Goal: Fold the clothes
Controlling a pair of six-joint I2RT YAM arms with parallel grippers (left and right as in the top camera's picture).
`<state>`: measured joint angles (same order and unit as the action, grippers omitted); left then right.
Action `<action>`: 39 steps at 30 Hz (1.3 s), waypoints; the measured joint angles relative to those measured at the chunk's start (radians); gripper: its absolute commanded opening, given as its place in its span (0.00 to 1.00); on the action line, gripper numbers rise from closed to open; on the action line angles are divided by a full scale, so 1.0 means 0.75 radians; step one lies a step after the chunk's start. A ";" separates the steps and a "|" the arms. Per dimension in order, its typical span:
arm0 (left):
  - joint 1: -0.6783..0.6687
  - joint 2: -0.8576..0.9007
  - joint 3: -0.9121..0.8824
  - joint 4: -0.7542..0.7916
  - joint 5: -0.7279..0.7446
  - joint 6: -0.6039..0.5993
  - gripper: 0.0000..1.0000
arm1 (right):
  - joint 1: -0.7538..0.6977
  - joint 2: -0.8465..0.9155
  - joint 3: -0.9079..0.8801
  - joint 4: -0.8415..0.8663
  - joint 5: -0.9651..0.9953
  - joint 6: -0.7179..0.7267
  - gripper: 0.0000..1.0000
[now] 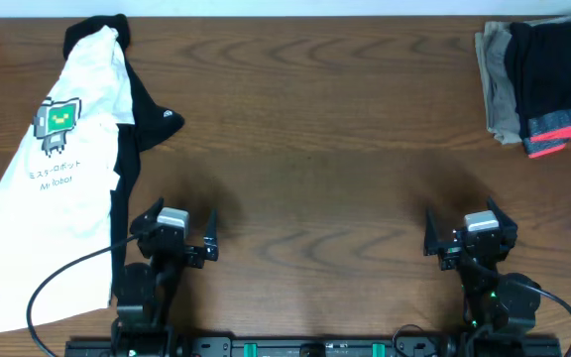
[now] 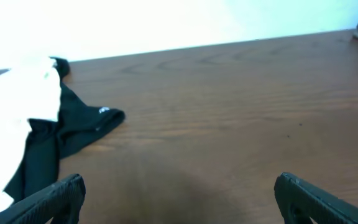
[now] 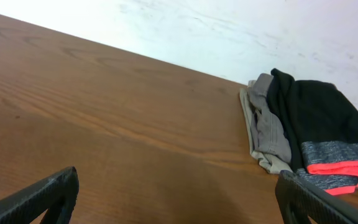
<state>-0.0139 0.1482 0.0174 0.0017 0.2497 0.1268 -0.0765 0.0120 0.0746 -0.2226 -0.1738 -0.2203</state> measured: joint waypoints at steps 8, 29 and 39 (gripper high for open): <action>0.014 -0.097 0.002 -0.017 -0.024 0.000 0.98 | 0.000 0.000 0.000 -0.001 -0.001 0.000 0.99; 0.015 -0.182 0.003 -0.018 -0.028 -0.031 0.98 | 0.000 0.000 0.000 -0.001 0.000 0.000 0.99; 0.015 -0.182 0.003 -0.018 -0.028 -0.032 0.98 | 0.000 0.000 0.000 -0.001 -0.001 0.000 0.99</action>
<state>-0.0025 0.0120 0.0193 -0.0120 0.2283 0.1032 -0.0765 0.0120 0.0746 -0.2230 -0.1741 -0.2203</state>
